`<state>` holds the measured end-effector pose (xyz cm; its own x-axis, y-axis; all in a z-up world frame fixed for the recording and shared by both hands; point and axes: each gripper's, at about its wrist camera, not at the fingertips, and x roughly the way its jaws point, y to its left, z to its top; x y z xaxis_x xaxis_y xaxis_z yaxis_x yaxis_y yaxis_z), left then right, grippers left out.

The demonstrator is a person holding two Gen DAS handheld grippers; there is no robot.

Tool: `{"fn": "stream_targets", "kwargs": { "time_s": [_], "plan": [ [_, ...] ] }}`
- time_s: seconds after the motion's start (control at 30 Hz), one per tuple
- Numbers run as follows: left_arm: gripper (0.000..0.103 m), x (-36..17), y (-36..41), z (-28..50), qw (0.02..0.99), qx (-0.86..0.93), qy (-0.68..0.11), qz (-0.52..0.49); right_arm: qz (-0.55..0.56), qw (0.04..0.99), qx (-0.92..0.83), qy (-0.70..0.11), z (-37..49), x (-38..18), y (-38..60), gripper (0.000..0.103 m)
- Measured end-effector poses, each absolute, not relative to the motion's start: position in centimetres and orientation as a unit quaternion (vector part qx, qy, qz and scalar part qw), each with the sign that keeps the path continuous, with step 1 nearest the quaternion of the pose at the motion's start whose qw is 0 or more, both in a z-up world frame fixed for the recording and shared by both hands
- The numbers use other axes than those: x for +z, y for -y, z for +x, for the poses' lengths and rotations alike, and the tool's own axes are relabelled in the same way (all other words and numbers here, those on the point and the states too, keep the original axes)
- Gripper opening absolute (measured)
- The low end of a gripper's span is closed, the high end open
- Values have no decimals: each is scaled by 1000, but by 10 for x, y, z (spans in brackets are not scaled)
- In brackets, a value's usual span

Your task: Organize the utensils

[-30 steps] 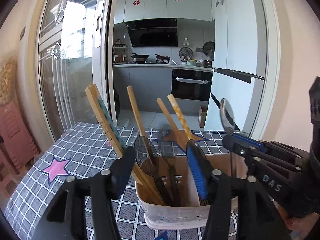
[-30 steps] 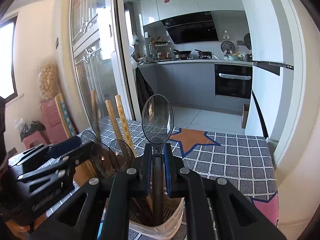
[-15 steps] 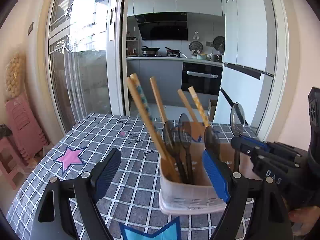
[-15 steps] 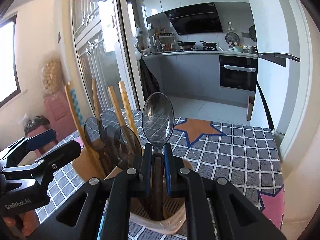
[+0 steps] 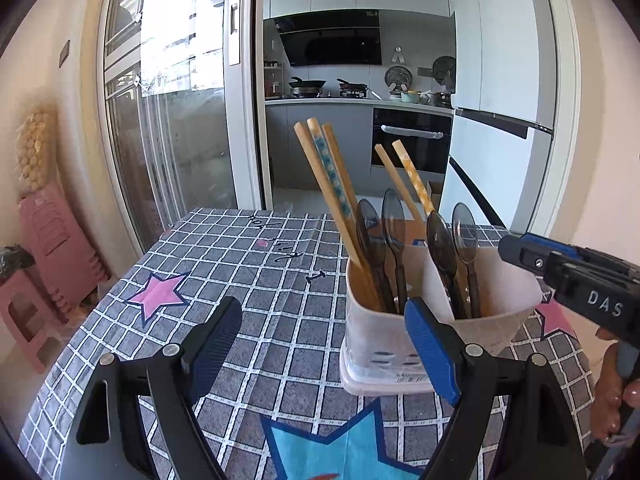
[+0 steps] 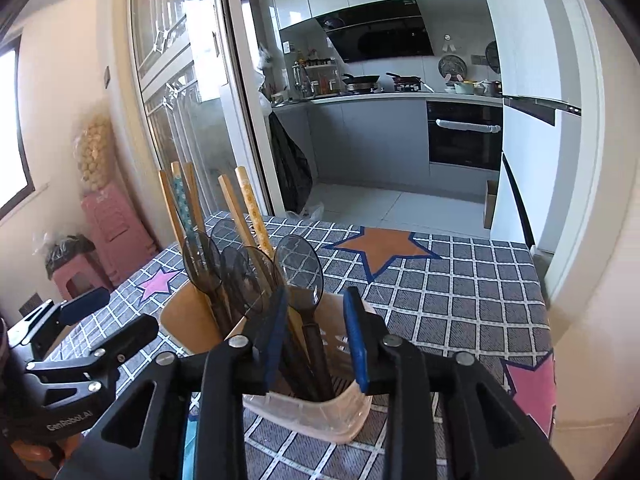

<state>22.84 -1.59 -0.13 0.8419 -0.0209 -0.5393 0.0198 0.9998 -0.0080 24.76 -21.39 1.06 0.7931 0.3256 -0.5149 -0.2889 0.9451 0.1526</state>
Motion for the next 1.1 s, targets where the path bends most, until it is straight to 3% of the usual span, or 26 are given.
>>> {"fn": "stream_targets", "kwargs": {
  "time_s": [0.4, 0.57, 0.67, 0.93, 1.1],
  "plan": [
    [103, -8, 10, 208, 955, -15, -297, -6, 55, 944, 140, -294, 214, 17, 225, 49],
    [103, -15, 8, 193, 950, -17, -313, 2, 57, 943, 128, -303, 194, 13, 227, 62],
    [103, -21, 6, 184, 948, -16, -319, 6, 46, 942, 106, -315, 179, 5, 225, 82],
    [103, -36, 1, 151, 950, -15, -310, 9, 18, 943, 39, -329, 138, -24, 215, 86],
    [103, -34, -2, 135, 958, -14, -286, 10, 28, 954, 17, -297, 114, -28, 214, 87]
  ]
}}
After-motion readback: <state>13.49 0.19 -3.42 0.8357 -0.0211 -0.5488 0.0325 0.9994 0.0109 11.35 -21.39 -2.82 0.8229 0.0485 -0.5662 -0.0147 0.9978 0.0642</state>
